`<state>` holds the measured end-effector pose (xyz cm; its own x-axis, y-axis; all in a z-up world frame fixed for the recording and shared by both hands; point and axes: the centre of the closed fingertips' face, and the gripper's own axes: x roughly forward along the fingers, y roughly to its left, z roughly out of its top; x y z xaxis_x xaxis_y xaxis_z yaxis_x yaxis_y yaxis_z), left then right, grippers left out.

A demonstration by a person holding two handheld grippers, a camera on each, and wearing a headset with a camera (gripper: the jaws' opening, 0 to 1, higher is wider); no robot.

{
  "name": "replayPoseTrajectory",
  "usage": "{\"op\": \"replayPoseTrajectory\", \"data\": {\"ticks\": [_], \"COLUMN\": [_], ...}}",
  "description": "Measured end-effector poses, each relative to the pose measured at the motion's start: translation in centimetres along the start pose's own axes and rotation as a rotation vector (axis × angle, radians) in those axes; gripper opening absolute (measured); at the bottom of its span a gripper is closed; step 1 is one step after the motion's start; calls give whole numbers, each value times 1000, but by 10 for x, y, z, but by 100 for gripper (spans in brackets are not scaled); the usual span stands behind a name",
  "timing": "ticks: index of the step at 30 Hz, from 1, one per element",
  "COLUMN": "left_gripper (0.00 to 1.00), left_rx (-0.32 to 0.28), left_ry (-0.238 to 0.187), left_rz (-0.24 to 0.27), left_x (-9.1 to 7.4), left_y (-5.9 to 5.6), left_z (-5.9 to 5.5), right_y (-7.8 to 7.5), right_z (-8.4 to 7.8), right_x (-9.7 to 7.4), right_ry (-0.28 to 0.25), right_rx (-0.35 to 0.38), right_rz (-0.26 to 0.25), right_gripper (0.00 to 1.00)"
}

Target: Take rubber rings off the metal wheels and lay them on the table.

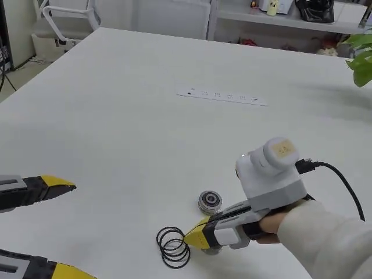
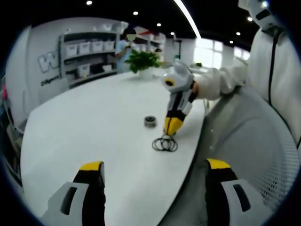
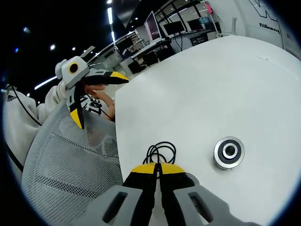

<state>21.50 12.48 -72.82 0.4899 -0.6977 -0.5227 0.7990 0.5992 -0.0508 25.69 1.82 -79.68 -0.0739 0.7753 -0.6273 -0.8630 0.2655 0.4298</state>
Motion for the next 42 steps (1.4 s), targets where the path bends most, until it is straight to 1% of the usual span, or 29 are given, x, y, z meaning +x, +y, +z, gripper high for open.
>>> {"op": "replayPoseTrajectory", "data": {"ticks": [8,18,22,26,33,42], "left_gripper": [89,89,89,89,89,89], "left_rx": [-3,-4,-3,-1,-3,-3], "left_ry": [-5,1,-10,-7,-7,-7], "left_rz": [4,6,7,6,8,10], "left_x": [-1,-1,-1,0,-1,-1], "left_y": [0,0,-1,-1,-2,-1], "left_z": [1,0,3,2,1,2], "right_y": [0,-1,0,1,0,-2], "right_z": [-2,1,0,-1,4,16], "right_x": [2,2,3,3,0,-11], "right_ry": [18,13,26,34,22,-24], "right_rx": [-31,-55,-75,-93,-96,-108], "right_rz": [-13,-29,-29,-30,-36,-55], "right_gripper": [2,7,7,8,8,11]}}
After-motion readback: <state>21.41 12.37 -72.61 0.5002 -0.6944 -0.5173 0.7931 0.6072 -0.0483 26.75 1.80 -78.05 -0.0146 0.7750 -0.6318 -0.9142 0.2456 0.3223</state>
